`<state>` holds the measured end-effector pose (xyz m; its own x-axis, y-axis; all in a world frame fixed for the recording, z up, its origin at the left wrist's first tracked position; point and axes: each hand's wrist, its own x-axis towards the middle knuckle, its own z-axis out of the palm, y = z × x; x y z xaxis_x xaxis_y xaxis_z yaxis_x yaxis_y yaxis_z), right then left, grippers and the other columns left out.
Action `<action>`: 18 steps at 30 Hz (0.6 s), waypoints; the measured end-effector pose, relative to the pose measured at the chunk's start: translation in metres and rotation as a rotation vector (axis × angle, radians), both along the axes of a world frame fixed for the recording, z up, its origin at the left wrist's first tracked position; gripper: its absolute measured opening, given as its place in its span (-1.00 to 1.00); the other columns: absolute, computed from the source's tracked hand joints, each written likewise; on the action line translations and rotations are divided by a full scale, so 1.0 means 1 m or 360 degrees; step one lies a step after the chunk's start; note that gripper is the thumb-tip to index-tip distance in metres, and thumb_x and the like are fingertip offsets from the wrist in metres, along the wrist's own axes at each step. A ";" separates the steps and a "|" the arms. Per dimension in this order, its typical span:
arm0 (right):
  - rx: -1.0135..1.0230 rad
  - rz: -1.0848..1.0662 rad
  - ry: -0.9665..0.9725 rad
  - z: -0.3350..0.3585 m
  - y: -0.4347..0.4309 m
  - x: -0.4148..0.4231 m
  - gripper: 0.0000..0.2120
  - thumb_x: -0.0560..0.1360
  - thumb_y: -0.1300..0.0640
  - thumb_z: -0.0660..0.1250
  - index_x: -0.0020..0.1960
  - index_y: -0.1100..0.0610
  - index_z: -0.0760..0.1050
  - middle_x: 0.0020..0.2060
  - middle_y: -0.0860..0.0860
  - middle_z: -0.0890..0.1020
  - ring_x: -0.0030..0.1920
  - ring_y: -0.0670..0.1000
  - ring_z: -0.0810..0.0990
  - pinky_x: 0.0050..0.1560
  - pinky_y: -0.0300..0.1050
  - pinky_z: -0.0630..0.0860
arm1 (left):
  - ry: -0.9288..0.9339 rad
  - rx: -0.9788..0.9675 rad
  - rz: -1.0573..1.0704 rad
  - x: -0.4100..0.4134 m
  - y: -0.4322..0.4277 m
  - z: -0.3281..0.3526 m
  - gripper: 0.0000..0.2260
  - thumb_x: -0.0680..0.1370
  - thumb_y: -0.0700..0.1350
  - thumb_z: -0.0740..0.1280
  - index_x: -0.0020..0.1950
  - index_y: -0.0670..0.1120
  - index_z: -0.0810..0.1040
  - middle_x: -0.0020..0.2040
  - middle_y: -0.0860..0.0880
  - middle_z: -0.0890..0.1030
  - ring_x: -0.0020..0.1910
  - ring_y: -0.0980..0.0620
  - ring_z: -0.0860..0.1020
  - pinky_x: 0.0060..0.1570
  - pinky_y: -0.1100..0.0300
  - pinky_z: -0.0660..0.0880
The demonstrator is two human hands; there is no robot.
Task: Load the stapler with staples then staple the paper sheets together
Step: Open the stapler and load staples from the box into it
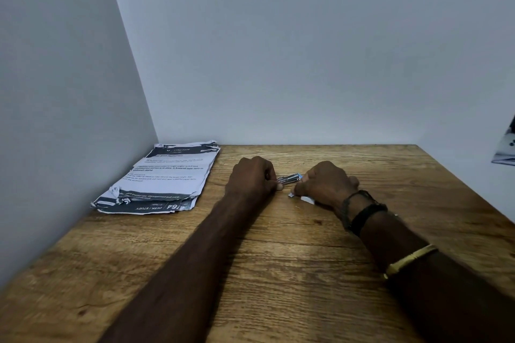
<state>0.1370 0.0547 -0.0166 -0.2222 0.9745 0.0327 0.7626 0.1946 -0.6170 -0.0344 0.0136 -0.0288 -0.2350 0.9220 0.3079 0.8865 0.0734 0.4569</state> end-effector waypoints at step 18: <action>-0.0061 0.0206 -0.0012 0.015 0.004 0.025 -0.70 0.20 0.00 0.63 -0.12 -0.03 0.65 -0.09 -0.11 0.64 -0.07 -0.08 0.57 -0.20 -0.21 0.47 | -0.0101 0.0310 -0.0113 0.005 -0.005 0.005 -0.80 0.42 0.06 0.54 -0.01 0.07 0.67 -0.10 0.13 0.67 -0.06 0.12 0.58 -0.10 0.21 0.43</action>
